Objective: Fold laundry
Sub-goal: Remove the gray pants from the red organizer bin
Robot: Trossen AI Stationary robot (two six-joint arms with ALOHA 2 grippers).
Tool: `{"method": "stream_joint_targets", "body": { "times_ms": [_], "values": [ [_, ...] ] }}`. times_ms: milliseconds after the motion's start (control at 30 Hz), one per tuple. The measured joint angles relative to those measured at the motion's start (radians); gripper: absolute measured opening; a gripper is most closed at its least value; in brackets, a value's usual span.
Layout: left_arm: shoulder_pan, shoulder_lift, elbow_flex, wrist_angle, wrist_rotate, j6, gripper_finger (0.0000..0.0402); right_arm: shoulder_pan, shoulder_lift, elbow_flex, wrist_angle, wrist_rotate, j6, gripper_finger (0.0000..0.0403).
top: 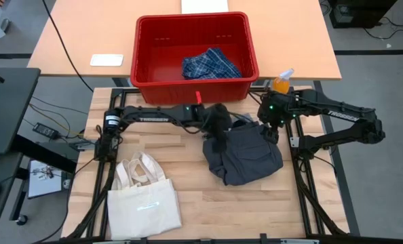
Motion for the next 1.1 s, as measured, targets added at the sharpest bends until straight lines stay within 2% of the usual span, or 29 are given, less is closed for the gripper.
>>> {"method": "stream_joint_targets", "body": {
  "times_ms": [100,267,467,600,800,933,1100],
  "values": [
    [0.031,0.005,0.0,0.017,0.015,-0.023,0.0188,-0.027,0.0,0.0,0.022,0.0,-0.01,0.0264],
    [0.079,0.063,0.0,0.036,0.098,-0.067,0.0188,-0.055,0.0,0.0,0.085,0.0,-0.018,0.0264],
    [0.086,0.091,0.0,0.041,0.182,-0.027,0.0175,-0.08,0.0,0.0,0.098,0.013,-0.025,0.0264],
    [0.084,0.091,0.0,0.019,0.183,0.029,0.0135,-0.096,0.0,0.0,0.103,0.029,-0.037,0.0264],
    [0.096,0.091,-0.007,0.0,0.183,0.025,0.0019,-0.115,0.0,0.0,0.117,0.029,-0.041,0.0264],
    [0.116,0.08,-0.007,0.001,0.201,-0.034,0.0012,-0.125,0.0,0.0,0.123,0.028,-0.045,0.0264],
    [0.131,-0.01,0.003,-0.023,0.266,-0.053,0.0005,-0.127,0.001,0.0,0.115,0.027,-0.039,0.0264]
  ]
}}
